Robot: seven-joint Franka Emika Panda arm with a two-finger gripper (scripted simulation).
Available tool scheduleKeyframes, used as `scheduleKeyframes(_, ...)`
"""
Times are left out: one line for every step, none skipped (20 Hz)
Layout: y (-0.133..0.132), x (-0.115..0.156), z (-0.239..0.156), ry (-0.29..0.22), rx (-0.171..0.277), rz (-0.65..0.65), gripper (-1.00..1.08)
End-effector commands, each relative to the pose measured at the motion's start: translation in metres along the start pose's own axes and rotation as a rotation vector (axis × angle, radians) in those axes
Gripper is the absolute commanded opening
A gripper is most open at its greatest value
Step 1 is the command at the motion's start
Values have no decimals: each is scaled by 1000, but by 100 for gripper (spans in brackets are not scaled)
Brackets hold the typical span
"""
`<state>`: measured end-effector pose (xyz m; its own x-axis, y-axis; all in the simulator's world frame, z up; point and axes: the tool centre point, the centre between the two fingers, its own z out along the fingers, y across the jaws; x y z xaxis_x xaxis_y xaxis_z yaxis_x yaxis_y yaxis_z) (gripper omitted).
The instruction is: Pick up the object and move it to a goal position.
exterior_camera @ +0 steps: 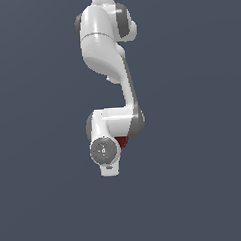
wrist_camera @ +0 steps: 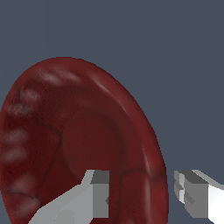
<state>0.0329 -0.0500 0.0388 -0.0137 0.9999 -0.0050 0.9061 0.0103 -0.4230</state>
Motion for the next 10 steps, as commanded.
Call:
scheduleKeyframes(0, 0, 4, 0, -1, 0, 28)
scheduleKeyframes(0, 0, 4, 0, -1, 0, 28)
scheduleKeyframes(0, 0, 4, 0, -1, 0, -100)
scheduleKeyframes(0, 0, 4, 0, -1, 0, -100)
scheduleKeyframes(0, 0, 4, 0, -1, 0, -100)
scheduleKeyframes(0, 0, 4, 0, -1, 0, -100)
scheduleKeyframes(0, 0, 4, 0, -1, 0, -100)
scheduleKeyframes(0, 0, 4, 0, -1, 0, -100)
scheduleKeyframes(0, 0, 4, 0, -1, 0, -100)
scheduleKeyframes(0, 0, 4, 0, -1, 0, -100)
